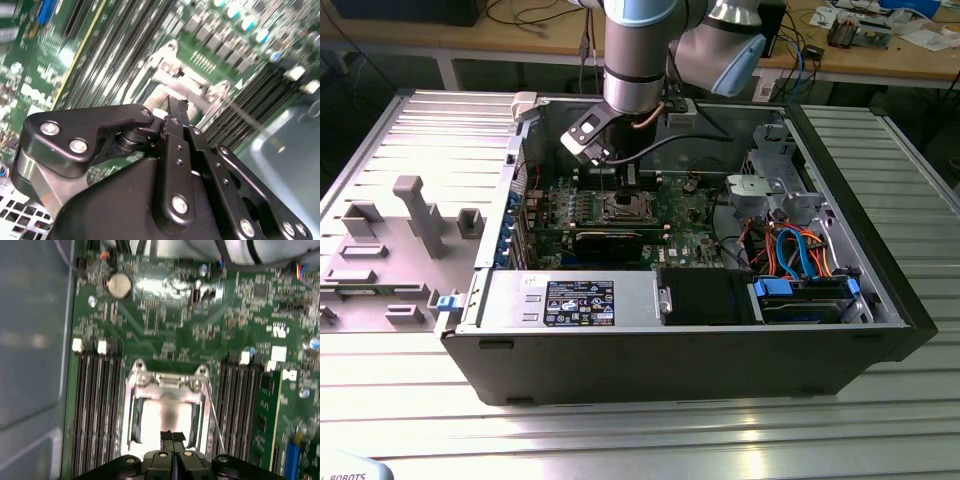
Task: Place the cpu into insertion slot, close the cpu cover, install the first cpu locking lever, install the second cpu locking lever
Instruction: 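Close the cpu cover, then install the first cpu locking lever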
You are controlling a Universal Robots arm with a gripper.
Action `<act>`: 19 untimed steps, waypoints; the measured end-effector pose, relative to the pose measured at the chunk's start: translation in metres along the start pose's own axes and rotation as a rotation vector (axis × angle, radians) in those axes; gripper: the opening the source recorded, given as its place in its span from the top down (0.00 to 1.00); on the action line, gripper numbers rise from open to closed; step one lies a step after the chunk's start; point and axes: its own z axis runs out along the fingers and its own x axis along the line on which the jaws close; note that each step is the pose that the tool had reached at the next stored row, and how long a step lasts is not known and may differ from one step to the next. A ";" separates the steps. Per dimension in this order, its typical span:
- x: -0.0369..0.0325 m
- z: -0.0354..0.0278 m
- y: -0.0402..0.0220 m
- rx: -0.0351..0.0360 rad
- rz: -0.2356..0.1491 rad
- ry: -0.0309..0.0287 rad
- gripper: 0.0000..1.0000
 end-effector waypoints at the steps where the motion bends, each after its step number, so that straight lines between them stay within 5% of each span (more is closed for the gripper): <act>1: -0.0005 -0.0001 0.0056 0.0000 0.000 0.0000 0.89; 3: -0.0010 -0.0001 0.0108 -0.0001 0.000 0.0000 0.89; 19: -0.0010 -0.0061 0.0111 0.0000 0.001 0.0001 0.89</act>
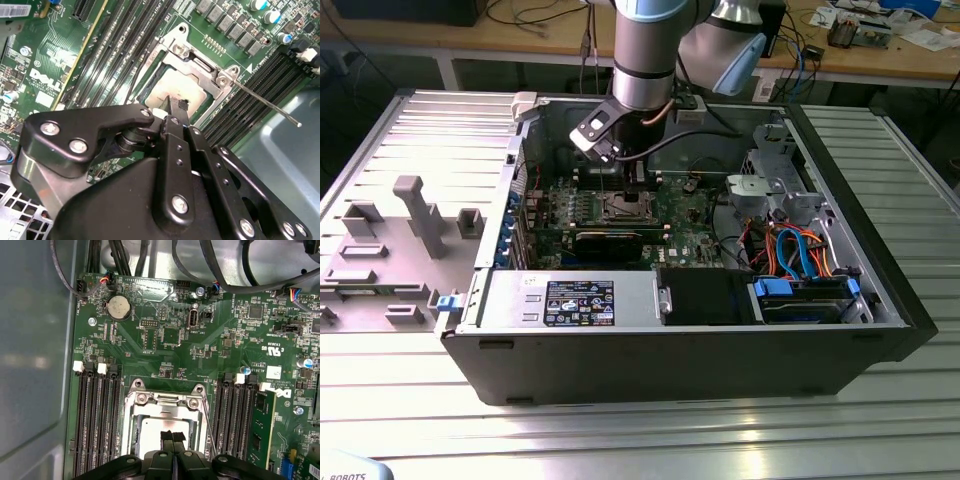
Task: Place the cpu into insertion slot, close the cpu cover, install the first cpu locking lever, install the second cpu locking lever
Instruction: 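Install the first cpu locking lever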
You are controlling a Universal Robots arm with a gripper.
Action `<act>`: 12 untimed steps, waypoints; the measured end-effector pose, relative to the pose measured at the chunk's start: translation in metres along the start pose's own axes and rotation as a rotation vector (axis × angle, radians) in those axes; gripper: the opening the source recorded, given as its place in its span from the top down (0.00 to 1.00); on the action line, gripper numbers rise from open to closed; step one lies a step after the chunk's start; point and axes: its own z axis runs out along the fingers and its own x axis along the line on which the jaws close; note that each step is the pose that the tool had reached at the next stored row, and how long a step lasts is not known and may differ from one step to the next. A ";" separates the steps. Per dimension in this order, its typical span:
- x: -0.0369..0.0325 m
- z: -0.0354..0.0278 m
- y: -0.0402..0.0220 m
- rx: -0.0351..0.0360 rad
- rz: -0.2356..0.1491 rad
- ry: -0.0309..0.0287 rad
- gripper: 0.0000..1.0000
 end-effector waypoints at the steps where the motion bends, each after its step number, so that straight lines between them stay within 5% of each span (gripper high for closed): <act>1: 0.0000 -0.0007 0.0000 0.0000 0.000 0.0000 0.89; 9: -0.0001 -0.0144 -0.0003 0.0000 0.000 0.0001 0.89; 12: -0.0001 -0.0244 -0.0006 0.0001 0.000 0.0000 0.89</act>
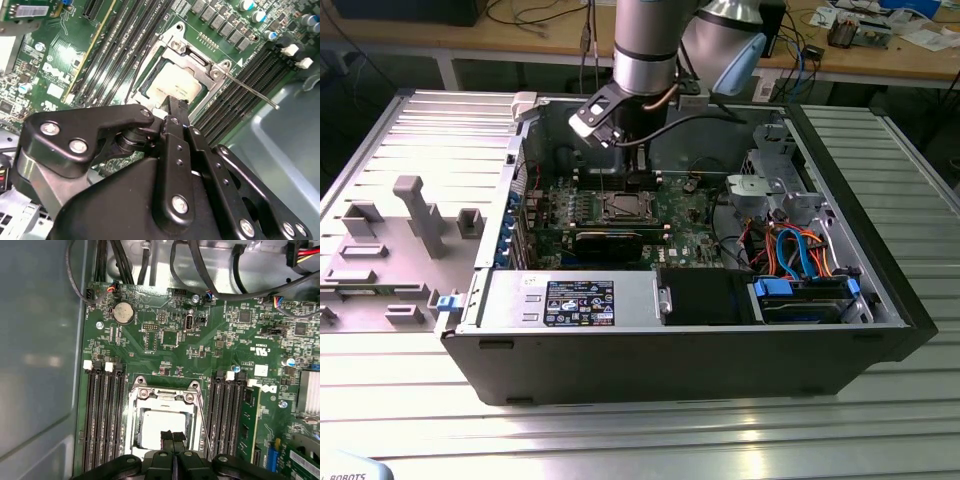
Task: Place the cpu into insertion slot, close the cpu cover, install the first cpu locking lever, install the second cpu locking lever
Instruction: 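Install the first cpu locking lever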
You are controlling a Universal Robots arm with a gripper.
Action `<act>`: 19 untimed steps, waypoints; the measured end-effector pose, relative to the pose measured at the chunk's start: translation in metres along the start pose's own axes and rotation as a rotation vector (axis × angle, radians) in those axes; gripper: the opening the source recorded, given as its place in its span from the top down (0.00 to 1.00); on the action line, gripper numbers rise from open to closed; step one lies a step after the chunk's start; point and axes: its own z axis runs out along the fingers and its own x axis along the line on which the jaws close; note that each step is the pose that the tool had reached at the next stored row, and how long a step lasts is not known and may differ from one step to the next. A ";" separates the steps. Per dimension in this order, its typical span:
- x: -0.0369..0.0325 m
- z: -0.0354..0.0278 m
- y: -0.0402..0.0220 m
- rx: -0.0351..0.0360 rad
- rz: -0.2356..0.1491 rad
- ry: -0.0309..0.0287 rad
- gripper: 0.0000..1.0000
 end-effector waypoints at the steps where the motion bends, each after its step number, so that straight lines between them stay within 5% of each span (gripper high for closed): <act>1: 0.0000 -0.0040 -0.0001 0.0000 0.000 0.0000 0.89; 8: -0.0001 -0.0218 -0.0005 0.0002 0.000 0.0000 0.89; 19: 0.0002 -0.0241 -0.0046 0.0001 0.028 0.0008 0.89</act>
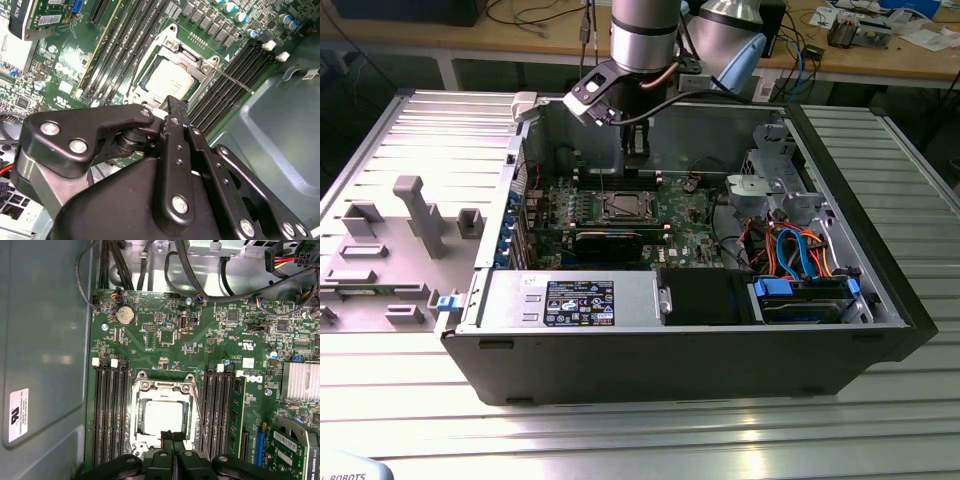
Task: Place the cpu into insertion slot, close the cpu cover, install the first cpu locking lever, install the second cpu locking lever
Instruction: 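Install the first cpu locking lever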
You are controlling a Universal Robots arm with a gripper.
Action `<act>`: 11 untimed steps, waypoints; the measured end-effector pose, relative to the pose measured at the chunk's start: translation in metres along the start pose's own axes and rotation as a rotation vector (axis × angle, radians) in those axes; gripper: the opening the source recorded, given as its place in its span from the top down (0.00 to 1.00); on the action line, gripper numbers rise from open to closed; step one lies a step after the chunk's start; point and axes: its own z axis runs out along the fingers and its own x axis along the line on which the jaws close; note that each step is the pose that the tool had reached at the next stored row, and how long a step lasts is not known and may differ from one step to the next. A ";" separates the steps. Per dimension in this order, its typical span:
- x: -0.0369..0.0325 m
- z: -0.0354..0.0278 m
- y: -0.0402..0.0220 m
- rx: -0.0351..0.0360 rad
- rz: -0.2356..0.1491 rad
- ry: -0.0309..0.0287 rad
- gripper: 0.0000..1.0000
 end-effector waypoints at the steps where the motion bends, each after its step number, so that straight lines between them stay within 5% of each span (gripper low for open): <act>1: 0.0000 0.0000 0.0000 0.0000 0.000 0.0000 0.89; 3: 0.0000 0.0000 -0.0001 0.0000 -0.012 -0.0002 0.89; 11: 0.0000 0.0000 -0.0001 -0.0012 -0.207 -0.0051 0.89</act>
